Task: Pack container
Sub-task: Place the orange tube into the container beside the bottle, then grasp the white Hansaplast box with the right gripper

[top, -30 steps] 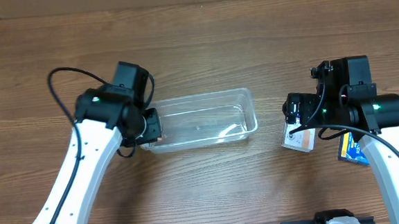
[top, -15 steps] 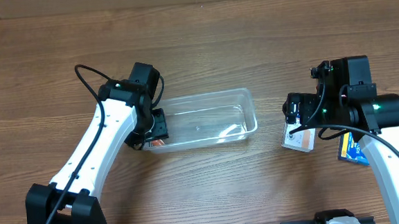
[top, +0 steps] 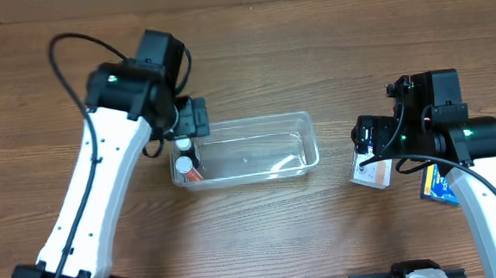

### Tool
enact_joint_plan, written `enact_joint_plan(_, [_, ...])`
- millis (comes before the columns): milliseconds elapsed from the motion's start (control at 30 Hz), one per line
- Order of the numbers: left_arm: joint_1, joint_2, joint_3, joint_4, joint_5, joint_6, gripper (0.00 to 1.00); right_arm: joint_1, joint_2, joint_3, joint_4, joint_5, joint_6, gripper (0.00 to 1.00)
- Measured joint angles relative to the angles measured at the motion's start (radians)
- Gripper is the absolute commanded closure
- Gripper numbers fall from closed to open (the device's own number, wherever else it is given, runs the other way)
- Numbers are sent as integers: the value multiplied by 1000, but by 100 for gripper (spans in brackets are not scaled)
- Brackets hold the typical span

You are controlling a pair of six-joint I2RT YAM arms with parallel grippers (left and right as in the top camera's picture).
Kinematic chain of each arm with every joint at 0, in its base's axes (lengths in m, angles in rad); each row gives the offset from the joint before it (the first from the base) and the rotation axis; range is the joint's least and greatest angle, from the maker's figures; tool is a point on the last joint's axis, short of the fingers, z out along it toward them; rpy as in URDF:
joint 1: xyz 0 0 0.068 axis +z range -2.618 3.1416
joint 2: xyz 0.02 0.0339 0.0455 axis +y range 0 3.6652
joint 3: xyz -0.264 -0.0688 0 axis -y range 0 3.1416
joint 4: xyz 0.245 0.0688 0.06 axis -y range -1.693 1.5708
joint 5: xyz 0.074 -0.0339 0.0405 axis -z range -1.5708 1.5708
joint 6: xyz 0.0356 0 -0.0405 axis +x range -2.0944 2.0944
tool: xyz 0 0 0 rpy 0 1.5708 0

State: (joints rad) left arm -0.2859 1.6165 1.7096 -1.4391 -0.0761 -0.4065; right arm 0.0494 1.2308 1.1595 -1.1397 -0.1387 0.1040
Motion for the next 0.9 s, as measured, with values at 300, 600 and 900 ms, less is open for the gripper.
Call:
enact_joint_plan(300, [264, -216, 28, 54, -54, 95, 0, 3, 104, 2, -31, 180, 158, 0])
enact_joint_plan(600, [472, -219, -286, 225, 61, 178, 0, -107, 412, 3, -17, 175, 183, 0])
enact_joint_plan(900, [478, -219, -323, 256, 66, 179, 0, -91, 450, -46, 66, 93, 122, 0])
